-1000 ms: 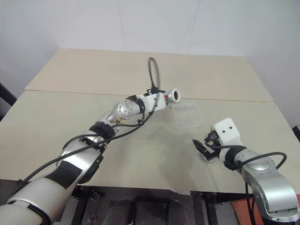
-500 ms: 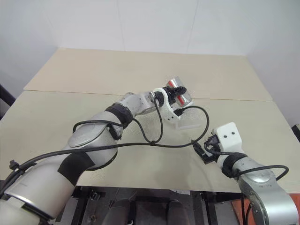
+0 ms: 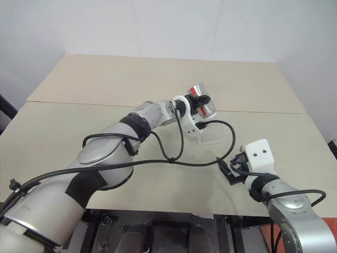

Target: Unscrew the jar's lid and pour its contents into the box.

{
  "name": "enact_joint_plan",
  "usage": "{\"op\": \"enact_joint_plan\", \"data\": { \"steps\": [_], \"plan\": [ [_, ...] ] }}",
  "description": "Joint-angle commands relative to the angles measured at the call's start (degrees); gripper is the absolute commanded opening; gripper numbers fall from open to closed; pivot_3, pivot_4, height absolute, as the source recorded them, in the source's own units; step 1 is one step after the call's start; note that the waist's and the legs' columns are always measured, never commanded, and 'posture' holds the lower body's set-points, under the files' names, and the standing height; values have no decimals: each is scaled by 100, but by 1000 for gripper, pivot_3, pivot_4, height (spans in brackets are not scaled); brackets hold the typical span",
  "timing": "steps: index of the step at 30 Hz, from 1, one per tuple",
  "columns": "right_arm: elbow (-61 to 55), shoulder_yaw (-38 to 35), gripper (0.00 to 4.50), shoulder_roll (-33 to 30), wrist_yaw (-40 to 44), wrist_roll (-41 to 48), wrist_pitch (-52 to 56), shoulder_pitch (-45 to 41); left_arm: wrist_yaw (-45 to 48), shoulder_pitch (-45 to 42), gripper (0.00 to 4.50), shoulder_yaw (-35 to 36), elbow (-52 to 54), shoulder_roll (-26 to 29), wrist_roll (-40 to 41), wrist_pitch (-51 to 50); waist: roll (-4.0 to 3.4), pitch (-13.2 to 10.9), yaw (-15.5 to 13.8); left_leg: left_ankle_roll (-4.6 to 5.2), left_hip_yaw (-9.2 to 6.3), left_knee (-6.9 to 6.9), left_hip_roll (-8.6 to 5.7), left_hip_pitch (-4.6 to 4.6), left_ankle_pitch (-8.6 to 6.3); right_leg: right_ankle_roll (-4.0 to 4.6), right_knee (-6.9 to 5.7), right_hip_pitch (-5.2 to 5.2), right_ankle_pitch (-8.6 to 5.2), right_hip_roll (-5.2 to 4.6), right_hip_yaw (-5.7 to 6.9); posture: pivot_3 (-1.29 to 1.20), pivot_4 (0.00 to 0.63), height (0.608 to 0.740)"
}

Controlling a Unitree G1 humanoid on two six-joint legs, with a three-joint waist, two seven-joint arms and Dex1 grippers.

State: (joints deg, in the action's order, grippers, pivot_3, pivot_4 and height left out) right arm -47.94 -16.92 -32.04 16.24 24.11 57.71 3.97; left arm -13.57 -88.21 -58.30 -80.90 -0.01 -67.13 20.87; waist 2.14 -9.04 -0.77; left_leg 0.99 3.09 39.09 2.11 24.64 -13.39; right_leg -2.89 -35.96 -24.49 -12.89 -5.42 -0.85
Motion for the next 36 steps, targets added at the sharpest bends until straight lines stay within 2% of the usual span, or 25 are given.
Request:
{"op": "enact_joint_plan", "data": {
  "steps": [1,4,7,12,15,18,20,27,31,36],
  "plan": [
    [-8,-51,4478,-99,37,-44,-99,-96,62,-131,1975,443,23,75,415,-73,0,0,-1,0,0,1,0,0,0,0,-1,0,0,0,0,0,150,740],
    [63,14,4478,-180,83,-113,-153,-69,637,-4,1975,1178,39,131,1138,179,0,0,1,0,0,3,0,0,0,0,-2,0,0,-1,0,0,150,740],
    [120,0,4478,-155,90,-106,-182,-94,1447,332,1975,2242,65,180,2183,134,-3,2,4,0,0,4,0,-2,0,1,-4,2,0,-2,0,0,150,740],
    [161,37,4478,-96,91,-82,-200,-175,2936,873,1975,5076,221,-50,4967,-689,-4,2,20,1,-2,19,1,-4,1,2,-19,3,1,-1,1,0,150,740],
    [176,64,4478,-112,103,-87,-195,-226,3195,1033,1975,6086,307,-43,5887,-1118,-4,2,19,1,-6,26,1,-4,1,1,-20,9,2,-1,4,0,150,740],
    [223,46,4478,-144,145,-92,-207,-254,3240,1182,1975,5976,348,42,5703,-1048,-5,3,17,1,-9,26,-2,-11,1,0,-19,18,2,-1,5,0,150,740],
    [251,73,4478,-157,148,-121,-218,-275,3100,1189,1975,5618,370,104,5305,-838,-5,3,5,2,-9,25,-3,-23,0,0,-19,30,2,-1,4,0,150,740],
    [173,61,4478,-124,115,-134,-184,-220,1635,632,1975,3588,314,377,3191,-89,-4,2,-10,1,-10,25,-7,-20,0,-2,-15,30,3,-2,4,0,150,740],
    [91,75,4478,-77,41,-162,-159,-128,456,140,1975,1865,191,433,1479,-51,-3,2,-20,1,-10,25,-8,-16,0,-3,-13,29,3,-2,4,0,150,740],
    [-23,125,4478,-33,-65,-247,-157,65,-172,-135,1975,698,68,198,414,-113,-3,2,-8,2,-8,25,-6,-17,-1,-5,-14,25,2,-2,3,0,150,740]
  ]
}}
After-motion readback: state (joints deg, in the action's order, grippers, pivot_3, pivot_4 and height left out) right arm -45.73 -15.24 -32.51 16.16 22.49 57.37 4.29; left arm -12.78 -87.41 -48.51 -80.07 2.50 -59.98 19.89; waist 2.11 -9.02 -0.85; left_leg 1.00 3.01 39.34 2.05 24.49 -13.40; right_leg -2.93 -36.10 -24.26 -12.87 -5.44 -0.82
